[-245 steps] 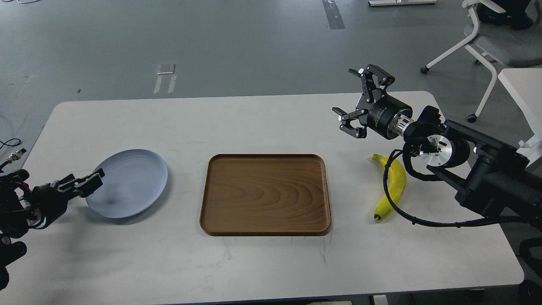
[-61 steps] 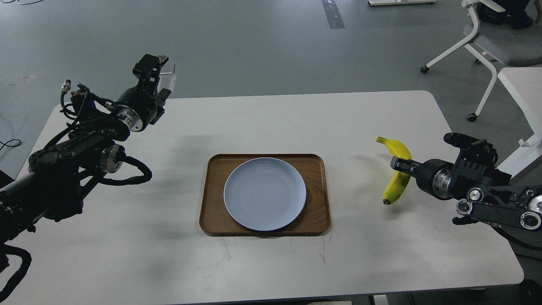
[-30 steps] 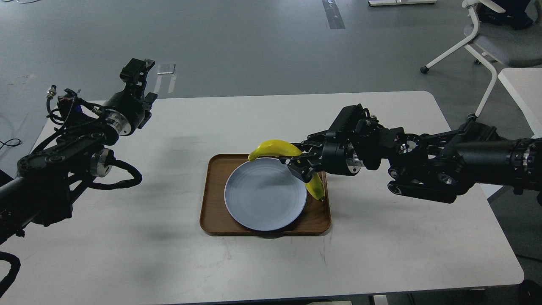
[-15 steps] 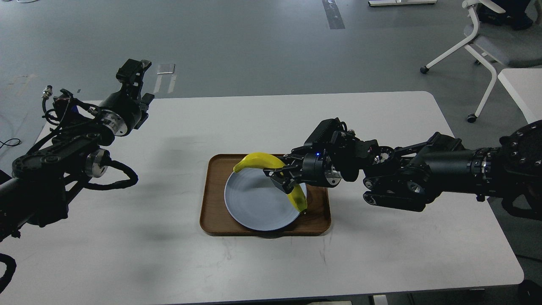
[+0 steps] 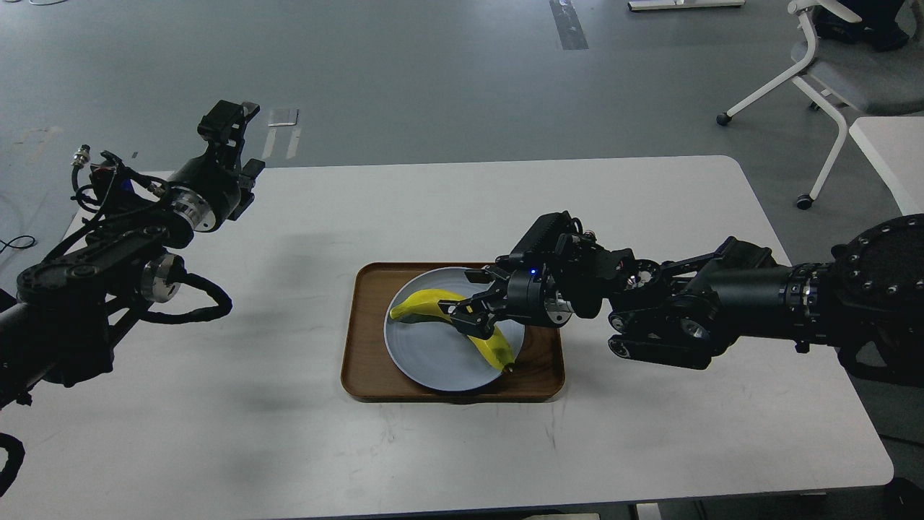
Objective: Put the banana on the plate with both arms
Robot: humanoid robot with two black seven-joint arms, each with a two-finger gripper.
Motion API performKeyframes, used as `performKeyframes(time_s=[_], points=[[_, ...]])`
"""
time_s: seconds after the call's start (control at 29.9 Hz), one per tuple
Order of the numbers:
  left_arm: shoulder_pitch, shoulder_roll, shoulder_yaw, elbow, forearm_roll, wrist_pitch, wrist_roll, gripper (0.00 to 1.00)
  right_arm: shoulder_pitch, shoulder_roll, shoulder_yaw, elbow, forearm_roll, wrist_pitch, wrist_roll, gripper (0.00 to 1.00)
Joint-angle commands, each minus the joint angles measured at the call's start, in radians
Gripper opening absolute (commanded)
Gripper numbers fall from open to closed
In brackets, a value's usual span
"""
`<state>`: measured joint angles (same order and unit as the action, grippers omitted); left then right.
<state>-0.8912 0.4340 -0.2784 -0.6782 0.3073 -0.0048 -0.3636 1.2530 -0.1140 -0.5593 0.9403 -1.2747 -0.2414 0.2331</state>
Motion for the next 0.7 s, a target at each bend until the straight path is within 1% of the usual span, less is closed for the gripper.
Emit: performKeyframes(time_s=[0.0,0.1,0.17,0.23,0.3,0.37,0.43,0.53,0.6,0.64,0.67], points=[[0.0,0.0,-0.002,-0.001,-0.001,-0.001,0.0,0.98,0.014,-0.015,0.068,-0.015,0.056,-0.003,0.0,0.98],[-0.002,-0.001,-0.002,-0.001,0.001,-0.001,0.0,0.98,0.031,-0.058,0.159,-0.021,0.147,-0.001,0.0,0.99],[-0.002,-0.001,-0.004,-0.001,-0.001,-0.001,0.0,0.98,0.046,-0.101,0.217,-0.021,0.248,-0.001,-0.001,0.99],[-0.002,-0.001,-0.01,-0.004,-0.008,-0.004,0.0,0.98,0.046,-0.145,0.316,-0.032,0.4,-0.003,-0.005,0.99],[-0.003,0.0,-0.015,-0.011,-0.013,-0.009,0.0,0.98,0.034,-0.173,0.375,-0.047,0.48,0.007,-0.005,1.0],[-0.002,0.0,-0.025,-0.011,-0.016,-0.046,0.002,0.98,0.007,-0.21,0.442,-0.054,0.59,0.01,-0.006,1.0],[-0.002,0.0,-0.066,-0.011,-0.034,-0.096,0.006,0.98,-0.05,-0.258,0.542,-0.045,0.781,0.016,-0.006,1.0],[0.0,0.002,-0.085,-0.011,-0.054,-0.118,0.006,0.98,-0.113,-0.271,0.655,-0.044,0.947,0.025,-0.005,1.0],[0.008,0.009,-0.091,-0.011,-0.089,-0.138,0.006,0.98,-0.219,-0.273,0.837,-0.04,1.145,0.06,-0.008,1.0],[0.012,0.014,-0.093,-0.012,-0.1,-0.147,0.006,0.98,-0.24,-0.274,0.882,-0.038,1.176,0.082,-0.011,1.0],[0.02,0.015,-0.094,-0.012,-0.123,-0.171,0.006,0.98,-0.279,-0.288,0.95,-0.037,1.21,0.156,-0.024,1.0]])
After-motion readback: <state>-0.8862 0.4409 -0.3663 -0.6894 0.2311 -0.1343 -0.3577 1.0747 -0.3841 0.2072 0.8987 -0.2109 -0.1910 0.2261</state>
